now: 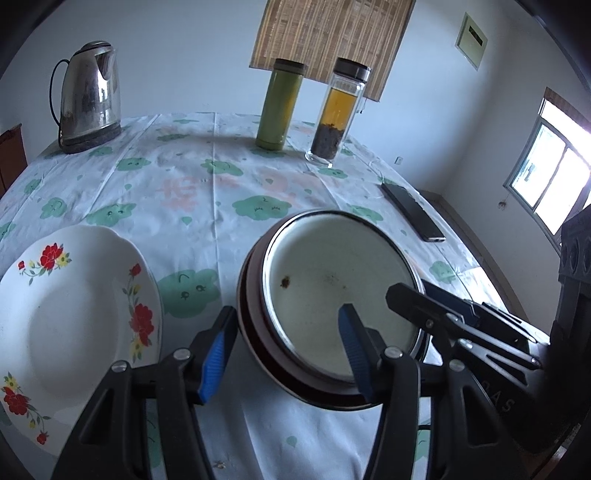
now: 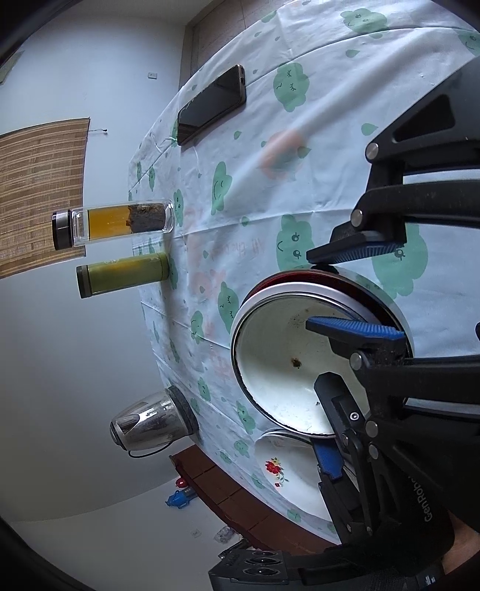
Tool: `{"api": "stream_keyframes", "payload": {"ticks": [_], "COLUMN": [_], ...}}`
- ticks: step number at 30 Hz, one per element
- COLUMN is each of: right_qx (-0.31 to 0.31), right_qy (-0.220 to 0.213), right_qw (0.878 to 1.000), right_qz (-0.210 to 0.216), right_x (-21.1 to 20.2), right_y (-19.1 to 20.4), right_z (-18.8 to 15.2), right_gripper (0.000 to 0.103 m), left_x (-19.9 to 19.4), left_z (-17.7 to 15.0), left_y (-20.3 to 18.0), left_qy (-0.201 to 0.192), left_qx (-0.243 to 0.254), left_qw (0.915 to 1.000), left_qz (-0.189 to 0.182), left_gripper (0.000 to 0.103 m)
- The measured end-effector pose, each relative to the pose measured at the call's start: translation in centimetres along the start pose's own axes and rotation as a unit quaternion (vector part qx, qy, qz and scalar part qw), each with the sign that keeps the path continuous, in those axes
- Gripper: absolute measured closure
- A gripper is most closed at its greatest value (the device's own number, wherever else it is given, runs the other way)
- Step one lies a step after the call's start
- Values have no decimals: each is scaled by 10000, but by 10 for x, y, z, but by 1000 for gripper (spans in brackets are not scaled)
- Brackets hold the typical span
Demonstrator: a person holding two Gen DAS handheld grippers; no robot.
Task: Organize plates and bowls
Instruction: 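Grip the nested bowl stack rim with both grippers and lift it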
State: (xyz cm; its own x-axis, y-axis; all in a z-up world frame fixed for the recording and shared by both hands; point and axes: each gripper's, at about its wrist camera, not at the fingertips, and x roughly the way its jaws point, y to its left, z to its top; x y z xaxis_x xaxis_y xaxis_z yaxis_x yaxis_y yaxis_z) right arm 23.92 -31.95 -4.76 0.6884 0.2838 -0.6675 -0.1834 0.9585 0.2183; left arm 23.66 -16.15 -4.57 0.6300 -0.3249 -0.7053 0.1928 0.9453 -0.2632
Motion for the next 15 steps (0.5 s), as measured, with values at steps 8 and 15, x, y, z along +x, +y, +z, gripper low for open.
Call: {"api": "stream_keyframes", "payload": {"ticks": [8, 15], "right_qx": [88, 44], "right_qy": [77, 45], "right_qw": [9999, 10000], "right_qz": [-64, -18], "right_x": [5, 1], "right_y": [-6, -3], "right_z": [-3, 0], "right_gripper": [72, 72], "left_x": [-3, -16], "left_z": [-2, 0], "left_y": [-5, -9], "left_qy": [-95, -290], "left_qx": [50, 123], "left_qw": [9999, 9995], "left_qz": [-33, 41], "left_gripper": [48, 48]}}
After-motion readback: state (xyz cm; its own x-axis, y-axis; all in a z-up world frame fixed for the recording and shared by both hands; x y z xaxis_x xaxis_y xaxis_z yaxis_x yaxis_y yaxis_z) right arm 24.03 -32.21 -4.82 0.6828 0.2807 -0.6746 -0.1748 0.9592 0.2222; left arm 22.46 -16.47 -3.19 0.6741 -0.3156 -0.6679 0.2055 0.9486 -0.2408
